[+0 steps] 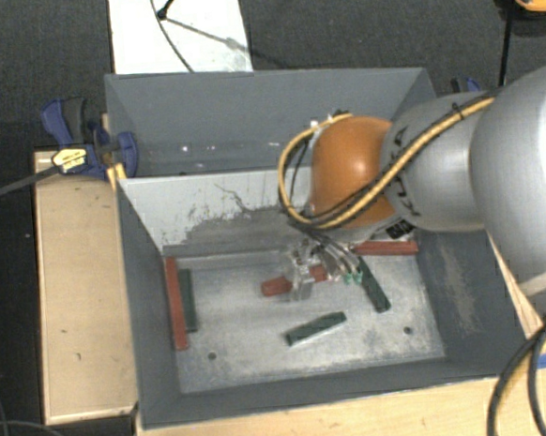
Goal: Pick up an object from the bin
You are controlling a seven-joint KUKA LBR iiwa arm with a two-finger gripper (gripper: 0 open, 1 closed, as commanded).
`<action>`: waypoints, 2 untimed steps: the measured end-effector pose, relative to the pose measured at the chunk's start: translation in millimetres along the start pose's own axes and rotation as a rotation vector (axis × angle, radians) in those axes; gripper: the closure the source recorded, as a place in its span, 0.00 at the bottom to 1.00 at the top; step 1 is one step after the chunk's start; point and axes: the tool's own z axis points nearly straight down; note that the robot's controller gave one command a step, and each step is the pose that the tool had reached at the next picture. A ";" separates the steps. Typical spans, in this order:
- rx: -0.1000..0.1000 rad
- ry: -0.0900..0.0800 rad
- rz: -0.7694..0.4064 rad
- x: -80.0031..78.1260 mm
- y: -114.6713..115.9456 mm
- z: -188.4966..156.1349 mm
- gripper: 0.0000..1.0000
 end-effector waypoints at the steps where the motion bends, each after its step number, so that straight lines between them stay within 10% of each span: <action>1: 0.000 0.000 -0.001 0.2 -0.3 0.0 1.00; 2: 0.000 0.000 -0.001 0.3 -0.3 -1.0 1.00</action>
Offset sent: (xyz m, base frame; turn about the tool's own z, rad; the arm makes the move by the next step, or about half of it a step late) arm 0.0000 0.0000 0.0089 0.0000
